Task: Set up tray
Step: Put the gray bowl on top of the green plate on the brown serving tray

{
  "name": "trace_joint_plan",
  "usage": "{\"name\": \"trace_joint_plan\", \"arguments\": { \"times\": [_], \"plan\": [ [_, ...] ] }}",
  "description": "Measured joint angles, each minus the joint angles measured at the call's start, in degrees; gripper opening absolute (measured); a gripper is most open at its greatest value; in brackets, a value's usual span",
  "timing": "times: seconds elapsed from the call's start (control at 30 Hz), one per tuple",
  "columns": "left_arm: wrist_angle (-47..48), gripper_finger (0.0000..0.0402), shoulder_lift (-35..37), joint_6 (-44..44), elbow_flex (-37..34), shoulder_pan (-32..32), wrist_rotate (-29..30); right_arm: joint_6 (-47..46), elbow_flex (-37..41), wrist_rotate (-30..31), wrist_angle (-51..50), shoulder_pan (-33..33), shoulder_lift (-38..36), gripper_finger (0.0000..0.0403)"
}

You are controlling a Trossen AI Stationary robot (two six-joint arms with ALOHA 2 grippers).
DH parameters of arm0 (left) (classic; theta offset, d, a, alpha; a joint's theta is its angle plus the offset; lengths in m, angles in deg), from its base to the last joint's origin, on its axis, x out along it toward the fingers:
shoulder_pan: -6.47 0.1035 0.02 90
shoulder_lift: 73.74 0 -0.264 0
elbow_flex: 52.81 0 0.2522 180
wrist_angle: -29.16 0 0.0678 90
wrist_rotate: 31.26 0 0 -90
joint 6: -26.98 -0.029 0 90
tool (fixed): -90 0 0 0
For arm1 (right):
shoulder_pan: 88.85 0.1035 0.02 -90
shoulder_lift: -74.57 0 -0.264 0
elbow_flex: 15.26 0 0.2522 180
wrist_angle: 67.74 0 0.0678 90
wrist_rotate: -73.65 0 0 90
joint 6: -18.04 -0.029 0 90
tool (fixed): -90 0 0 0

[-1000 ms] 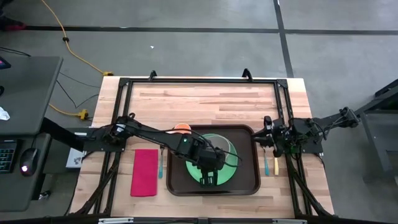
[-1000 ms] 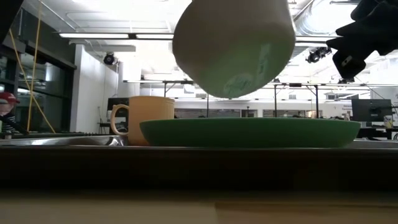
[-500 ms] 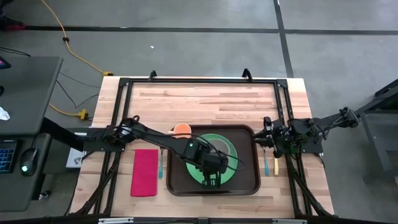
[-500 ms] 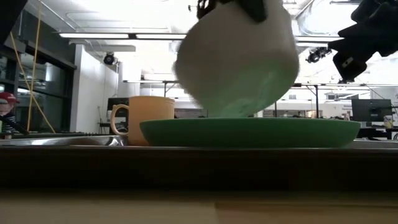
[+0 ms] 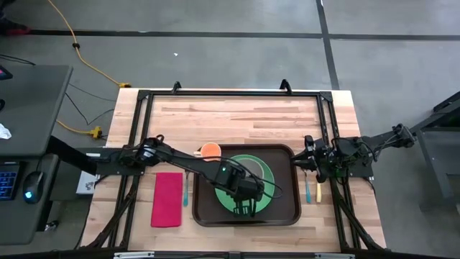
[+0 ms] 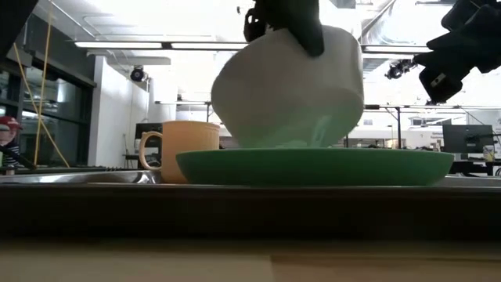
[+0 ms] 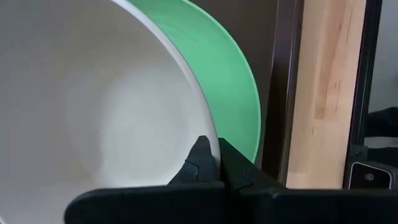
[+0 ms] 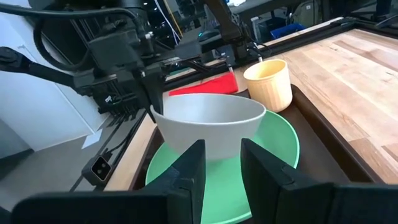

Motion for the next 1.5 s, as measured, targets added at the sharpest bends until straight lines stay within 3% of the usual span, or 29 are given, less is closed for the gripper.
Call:
{"name": "trace_joint_plan", "arguments": {
  "times": [1.23,1.5],
  "plan": [
    [-2.7,0.0012,-4.3,2.3,0.0,-1.6,-0.5,0.0,0.0,-0.8,-0.1,0.0,0.8,0.0078],
    [-3.2,0.0058,-4.4,2.5,0.0,-1.4,-1.5,0.0,0.0,-0.9,-0.1,0.0,0.8,0.0078]
  ]
}}
